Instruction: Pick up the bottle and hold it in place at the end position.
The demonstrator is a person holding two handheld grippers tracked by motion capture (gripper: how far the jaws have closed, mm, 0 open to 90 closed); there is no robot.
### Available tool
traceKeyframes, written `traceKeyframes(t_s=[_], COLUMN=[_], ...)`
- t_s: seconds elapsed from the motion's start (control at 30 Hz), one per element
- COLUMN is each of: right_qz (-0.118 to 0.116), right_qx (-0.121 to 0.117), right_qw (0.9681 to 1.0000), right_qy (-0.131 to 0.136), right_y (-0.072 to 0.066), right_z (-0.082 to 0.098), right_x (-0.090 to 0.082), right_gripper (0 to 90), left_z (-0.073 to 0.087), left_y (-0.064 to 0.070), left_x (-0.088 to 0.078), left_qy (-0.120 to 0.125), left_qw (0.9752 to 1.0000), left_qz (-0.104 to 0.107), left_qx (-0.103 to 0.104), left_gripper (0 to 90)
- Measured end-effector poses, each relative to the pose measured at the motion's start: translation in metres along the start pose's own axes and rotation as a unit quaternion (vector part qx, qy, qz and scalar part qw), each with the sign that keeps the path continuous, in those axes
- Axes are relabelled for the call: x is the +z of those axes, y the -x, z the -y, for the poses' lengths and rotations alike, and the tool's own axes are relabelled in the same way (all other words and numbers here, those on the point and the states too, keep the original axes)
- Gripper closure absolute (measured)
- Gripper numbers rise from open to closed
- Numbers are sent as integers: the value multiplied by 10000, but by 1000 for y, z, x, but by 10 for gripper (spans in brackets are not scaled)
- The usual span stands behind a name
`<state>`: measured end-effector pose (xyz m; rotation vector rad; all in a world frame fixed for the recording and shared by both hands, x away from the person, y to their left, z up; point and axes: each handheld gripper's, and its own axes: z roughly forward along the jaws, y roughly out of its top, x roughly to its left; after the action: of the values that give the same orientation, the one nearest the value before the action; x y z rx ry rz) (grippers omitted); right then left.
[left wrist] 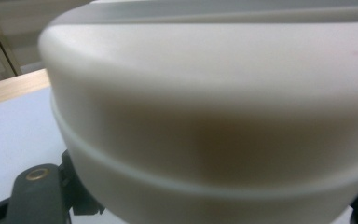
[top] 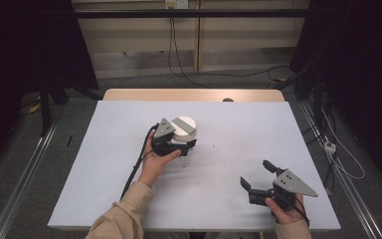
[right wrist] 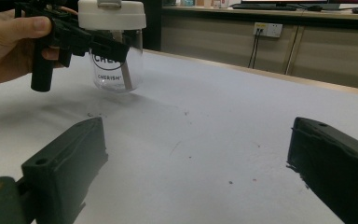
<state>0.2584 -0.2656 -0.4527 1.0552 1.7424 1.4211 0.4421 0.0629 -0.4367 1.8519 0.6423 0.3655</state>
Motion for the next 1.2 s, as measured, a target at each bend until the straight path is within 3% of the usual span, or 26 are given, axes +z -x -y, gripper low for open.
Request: traceKeyframes(t_s=[0.73, 0.93, 1.2], right_qz=[7, -2, -25], right_qx=[-7, 9, 3], right_qw=[10000, 10000, 10000], right_qy=[-4, -3, -13], right_y=[0, 0, 0], right_z=[0, 0, 1], right_x=[0, 0, 1], right_gripper=[38, 38, 39], left_z=[1, 4, 6], left_y=[-3, -6, -6], left_x=[11, 13, 19], left_qy=[-53, -113, -105], left_qw=[10000, 9999, 9999], left_qz=[-5, -99, -87], left_qx=[-42, -1, -92], left_gripper=[186, 186, 186])
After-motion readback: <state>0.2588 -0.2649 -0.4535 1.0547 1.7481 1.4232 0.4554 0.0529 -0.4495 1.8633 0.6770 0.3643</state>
